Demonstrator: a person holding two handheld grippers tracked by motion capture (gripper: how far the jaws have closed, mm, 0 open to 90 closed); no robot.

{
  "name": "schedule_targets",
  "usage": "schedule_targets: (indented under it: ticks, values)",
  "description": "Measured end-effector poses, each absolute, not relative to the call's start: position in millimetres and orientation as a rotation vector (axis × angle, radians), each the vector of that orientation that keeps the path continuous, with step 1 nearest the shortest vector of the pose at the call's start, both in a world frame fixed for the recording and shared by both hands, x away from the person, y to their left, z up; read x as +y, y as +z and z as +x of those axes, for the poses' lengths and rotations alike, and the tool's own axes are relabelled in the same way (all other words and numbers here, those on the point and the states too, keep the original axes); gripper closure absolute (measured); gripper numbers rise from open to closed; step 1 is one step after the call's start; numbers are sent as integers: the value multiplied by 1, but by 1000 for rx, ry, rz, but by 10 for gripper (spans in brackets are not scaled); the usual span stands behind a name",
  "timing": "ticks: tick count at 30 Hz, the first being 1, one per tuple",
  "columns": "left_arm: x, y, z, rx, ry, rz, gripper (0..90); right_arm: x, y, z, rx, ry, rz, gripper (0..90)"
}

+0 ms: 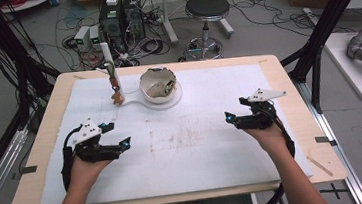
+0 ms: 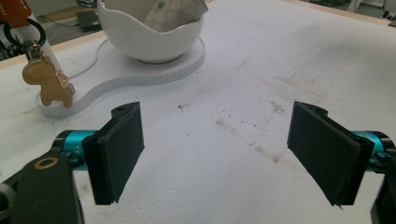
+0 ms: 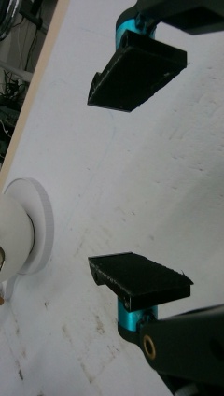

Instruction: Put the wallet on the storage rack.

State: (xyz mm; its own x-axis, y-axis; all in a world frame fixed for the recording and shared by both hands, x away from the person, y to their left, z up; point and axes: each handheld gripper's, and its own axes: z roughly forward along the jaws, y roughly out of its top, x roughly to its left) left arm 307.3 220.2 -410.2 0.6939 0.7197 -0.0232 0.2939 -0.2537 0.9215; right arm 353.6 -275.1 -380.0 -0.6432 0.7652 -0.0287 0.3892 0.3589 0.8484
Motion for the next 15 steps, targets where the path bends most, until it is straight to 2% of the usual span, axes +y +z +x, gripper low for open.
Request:
schedule_targets:
  ticks: [15]
  values:
    - [218, -413, 309, 794, 480, 1831, 186, -293, -409, 332, 2163, 1273, 1088, 195]
